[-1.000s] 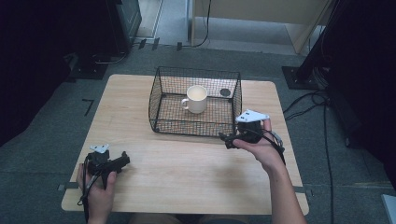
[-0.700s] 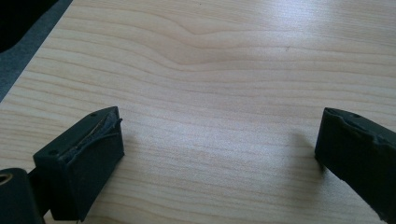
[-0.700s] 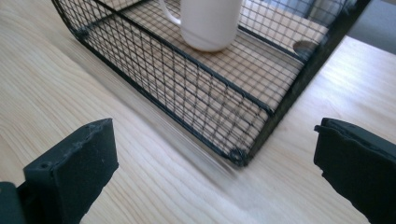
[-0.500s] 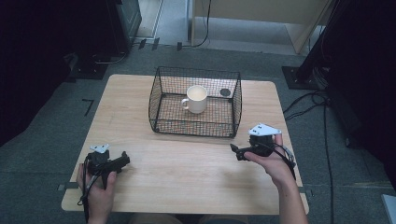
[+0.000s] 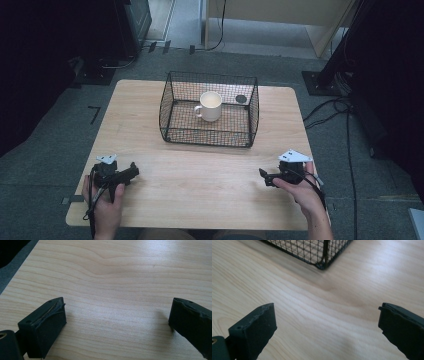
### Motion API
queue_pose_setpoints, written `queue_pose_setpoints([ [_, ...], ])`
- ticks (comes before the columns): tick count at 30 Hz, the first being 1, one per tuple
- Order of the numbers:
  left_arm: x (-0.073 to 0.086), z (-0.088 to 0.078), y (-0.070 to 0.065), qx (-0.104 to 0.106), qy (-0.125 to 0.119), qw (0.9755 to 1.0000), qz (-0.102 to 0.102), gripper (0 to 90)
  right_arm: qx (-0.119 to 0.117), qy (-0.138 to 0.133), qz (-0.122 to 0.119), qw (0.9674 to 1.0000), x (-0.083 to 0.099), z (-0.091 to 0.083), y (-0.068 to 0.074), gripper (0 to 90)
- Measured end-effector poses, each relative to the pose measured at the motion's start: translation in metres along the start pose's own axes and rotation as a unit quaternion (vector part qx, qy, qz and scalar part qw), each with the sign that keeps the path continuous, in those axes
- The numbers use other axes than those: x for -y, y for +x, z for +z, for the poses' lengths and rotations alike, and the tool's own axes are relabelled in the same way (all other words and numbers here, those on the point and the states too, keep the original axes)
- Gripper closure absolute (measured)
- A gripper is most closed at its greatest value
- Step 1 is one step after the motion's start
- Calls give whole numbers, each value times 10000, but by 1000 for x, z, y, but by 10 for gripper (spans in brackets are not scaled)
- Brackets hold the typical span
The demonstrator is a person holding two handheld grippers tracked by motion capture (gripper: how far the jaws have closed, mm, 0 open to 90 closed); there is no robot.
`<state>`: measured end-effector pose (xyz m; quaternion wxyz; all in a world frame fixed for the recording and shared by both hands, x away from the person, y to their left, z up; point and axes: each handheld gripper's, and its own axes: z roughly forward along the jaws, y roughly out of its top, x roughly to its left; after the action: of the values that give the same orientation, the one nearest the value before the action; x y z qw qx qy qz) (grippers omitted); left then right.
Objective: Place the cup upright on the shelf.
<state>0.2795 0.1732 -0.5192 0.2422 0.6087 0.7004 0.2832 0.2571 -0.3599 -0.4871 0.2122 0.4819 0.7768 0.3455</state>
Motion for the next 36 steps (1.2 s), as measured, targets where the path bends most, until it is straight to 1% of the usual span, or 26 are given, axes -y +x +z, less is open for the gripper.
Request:
queue_pose_setpoints([
  [8, 0, 0, 0, 0, 0, 10000, 1, 12, 148, 176, 142, 9996, 30, -5, -10, 0],
  [11, 0, 0, 0, 0, 0, 10000, 1, 12, 270, 175, 219, 9992, 40, -8, -15, 0],
  [18, 0, 0, 0, -1, 0, 10000, 0, 12, 410, 221, 386, 9982, 57, -15, -24, 0],
  [22, 0, 0, 0, 0, -1, 10000, 0, 12, 489, 264, 443, 9975, 65, -17, -28, 0],
  [24, 0, 0, 0, 0, 1, 10000, 0, 12, 484, 245, 486, 9973, 68, -19, -30, 0],
  [26, 0, 0, 0, -1, 1, 10000, 1, 12, 519, 261, 466, 9972, 70, -21, -31, 0],
  [32, 0, 0, 0, -1, 0, 10000, -3, 12, 539, 214, 688, 9959, 78, -27, -35, 0],
  [36, 0, 0, 0, -1, -1, 10000, -3, 12, 551, 212, 695, 9958, 80, -29, -36, 0],
])
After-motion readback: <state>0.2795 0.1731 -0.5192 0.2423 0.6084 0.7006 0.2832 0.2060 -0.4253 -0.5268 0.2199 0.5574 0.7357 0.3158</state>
